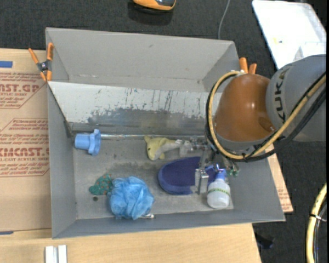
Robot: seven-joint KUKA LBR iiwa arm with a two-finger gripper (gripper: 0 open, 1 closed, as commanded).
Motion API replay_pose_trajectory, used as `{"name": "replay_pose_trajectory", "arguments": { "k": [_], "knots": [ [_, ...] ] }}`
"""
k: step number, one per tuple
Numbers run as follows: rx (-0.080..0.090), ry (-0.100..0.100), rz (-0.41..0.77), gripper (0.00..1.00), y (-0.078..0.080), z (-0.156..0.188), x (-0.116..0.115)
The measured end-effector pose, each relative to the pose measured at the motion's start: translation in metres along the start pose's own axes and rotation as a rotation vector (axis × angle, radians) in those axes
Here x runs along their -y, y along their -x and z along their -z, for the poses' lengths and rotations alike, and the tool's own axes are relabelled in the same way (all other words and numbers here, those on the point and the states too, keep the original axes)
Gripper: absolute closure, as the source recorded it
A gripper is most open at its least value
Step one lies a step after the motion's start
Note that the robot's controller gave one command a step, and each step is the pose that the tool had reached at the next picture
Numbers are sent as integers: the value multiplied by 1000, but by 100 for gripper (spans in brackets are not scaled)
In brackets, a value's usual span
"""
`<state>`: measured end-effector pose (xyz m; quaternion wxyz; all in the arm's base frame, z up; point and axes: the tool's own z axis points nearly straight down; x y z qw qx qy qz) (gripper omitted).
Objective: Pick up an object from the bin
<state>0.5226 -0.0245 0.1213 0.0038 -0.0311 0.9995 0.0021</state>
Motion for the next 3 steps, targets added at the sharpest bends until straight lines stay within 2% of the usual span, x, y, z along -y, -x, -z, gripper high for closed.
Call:
{"name": "replay_pose_trajectory", "arguments": {
  "k": [1,2,3],
  "knots": [
    [1,-2,27,0,11,-37,7],
    [11,0,-43,0,16,-51,29],
    [6,-2,6,100,14,-49,16]
  ]
}}
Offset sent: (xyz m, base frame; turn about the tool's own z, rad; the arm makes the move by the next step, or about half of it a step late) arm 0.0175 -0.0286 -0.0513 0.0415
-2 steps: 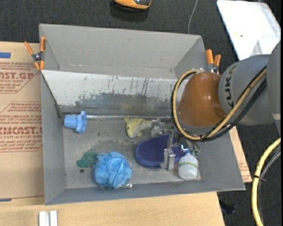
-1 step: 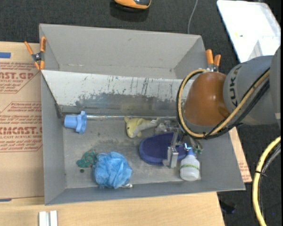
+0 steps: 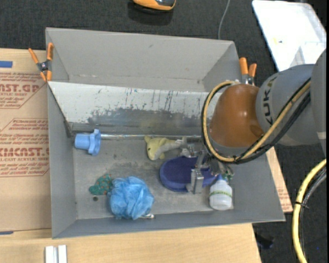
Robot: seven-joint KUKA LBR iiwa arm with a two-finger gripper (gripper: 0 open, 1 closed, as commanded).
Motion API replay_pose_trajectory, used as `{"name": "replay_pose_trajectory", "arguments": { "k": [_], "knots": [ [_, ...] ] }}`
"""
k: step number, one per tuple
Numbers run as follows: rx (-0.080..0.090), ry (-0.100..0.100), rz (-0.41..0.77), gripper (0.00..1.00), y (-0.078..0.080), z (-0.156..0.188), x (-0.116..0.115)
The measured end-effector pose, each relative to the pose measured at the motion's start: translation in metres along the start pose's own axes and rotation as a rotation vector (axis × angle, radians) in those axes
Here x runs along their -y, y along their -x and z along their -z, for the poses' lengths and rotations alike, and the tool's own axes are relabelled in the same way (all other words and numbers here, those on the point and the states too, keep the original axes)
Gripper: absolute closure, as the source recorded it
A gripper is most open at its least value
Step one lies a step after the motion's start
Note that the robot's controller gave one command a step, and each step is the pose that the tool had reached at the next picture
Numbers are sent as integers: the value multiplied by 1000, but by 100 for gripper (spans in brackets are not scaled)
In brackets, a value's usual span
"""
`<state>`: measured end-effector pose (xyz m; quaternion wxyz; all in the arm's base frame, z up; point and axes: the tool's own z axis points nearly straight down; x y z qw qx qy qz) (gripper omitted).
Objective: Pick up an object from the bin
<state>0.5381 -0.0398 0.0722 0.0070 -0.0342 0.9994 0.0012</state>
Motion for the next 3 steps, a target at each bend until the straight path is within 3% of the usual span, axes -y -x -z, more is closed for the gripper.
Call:
{"name": "replay_pose_trajectory", "arguments": {
  "k": [3],
  "knots": [
    [-2,0,-1,100,0,22,0]
  ]
}}
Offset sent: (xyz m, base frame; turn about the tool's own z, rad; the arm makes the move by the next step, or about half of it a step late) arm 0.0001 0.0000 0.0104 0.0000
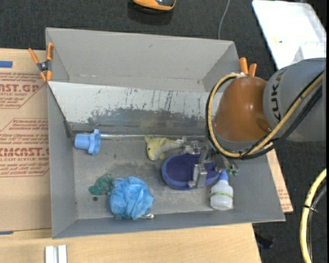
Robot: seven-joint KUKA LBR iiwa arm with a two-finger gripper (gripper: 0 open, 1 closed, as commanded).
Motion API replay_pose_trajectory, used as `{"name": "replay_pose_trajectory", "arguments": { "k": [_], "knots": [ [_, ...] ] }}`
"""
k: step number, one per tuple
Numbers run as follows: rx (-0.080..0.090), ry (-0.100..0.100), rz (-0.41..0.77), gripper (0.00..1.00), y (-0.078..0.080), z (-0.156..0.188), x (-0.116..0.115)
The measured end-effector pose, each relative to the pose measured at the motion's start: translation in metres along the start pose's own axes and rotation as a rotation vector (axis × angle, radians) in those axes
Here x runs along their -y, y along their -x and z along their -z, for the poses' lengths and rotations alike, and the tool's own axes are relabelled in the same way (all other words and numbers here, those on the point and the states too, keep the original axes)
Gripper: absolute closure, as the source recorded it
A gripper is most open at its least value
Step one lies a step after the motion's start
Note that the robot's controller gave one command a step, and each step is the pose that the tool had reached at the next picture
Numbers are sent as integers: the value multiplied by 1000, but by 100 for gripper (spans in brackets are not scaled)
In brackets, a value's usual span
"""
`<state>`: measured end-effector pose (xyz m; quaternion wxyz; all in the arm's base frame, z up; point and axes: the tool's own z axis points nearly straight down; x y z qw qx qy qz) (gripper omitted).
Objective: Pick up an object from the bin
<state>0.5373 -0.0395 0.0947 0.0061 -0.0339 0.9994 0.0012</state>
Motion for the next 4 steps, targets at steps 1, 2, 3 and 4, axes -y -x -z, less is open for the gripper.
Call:
{"name": "replay_pose_trajectory", "arguments": {
  "k": [1,2,3,4],
  "knots": [
    [1,0,0,100,1,19,0],
    [0,-1,0,100,1,57,-1],
    [0,-1,0,100,1,94,-1],
    [2,-1,0,100,2,116,-1]
  ]
}}
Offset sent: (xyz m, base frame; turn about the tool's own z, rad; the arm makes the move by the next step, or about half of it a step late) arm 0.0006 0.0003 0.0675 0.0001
